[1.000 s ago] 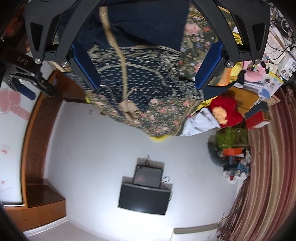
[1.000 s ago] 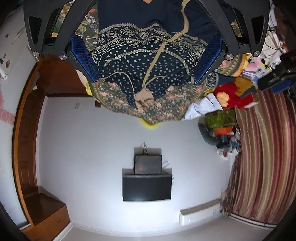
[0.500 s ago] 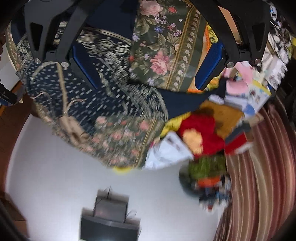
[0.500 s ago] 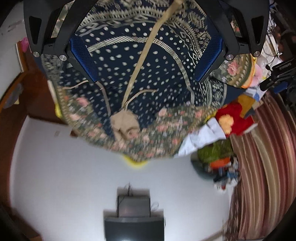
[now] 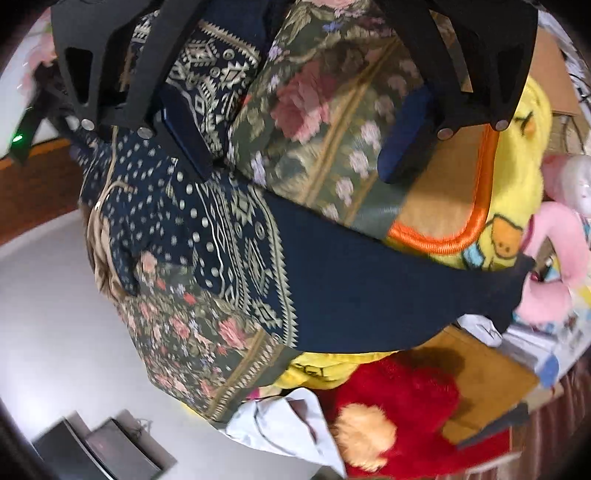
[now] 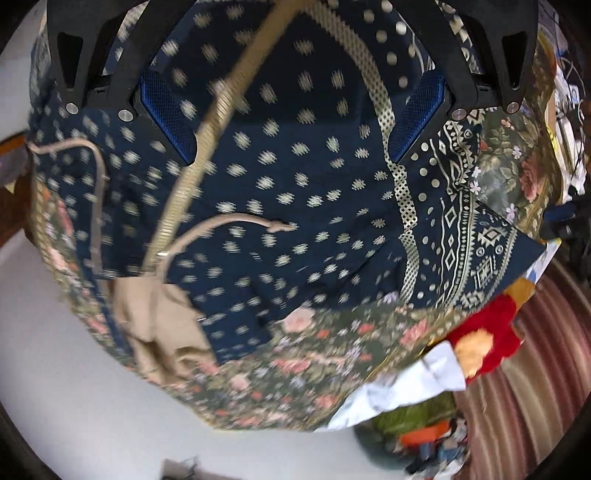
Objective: Fold large clothes
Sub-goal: 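Lower both tools toward the hoodie sleeves and hem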
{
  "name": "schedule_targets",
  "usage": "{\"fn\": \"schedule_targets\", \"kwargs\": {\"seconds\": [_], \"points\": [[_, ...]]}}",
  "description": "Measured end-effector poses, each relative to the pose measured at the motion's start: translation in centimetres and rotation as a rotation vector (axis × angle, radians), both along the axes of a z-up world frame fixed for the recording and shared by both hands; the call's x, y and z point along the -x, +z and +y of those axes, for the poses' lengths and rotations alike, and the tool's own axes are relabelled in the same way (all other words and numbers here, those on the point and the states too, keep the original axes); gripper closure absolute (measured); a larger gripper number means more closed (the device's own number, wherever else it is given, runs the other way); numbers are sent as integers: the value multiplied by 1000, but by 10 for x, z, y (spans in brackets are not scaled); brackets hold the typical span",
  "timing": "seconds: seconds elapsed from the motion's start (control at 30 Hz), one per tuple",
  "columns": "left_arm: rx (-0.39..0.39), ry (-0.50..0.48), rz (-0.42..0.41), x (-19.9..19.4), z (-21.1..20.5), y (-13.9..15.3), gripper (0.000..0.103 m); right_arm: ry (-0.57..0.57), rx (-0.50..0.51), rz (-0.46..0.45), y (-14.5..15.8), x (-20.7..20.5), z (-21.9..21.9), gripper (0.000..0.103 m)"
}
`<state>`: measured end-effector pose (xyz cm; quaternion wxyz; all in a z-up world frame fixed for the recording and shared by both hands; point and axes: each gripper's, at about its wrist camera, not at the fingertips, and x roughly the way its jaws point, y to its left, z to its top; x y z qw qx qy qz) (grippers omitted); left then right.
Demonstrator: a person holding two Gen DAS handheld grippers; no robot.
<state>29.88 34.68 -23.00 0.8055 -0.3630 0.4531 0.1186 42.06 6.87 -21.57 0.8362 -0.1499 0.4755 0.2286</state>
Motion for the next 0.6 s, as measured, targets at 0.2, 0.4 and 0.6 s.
{"fn": "schedule_targets", "kwargs": {"seconds": [0.2, 0.4, 0.6], "points": [[99, 34, -25, -19, 27, -7, 18, 73, 21, 88, -34, -23, 28, 0], [-41, 82, 71, -48, 40, -21, 52, 110, 48, 144, -61, -35, 49, 0], [-276, 99, 63, -61, 33, 4, 89, 185, 129, 79, -70, -26, 62, 0]]}}
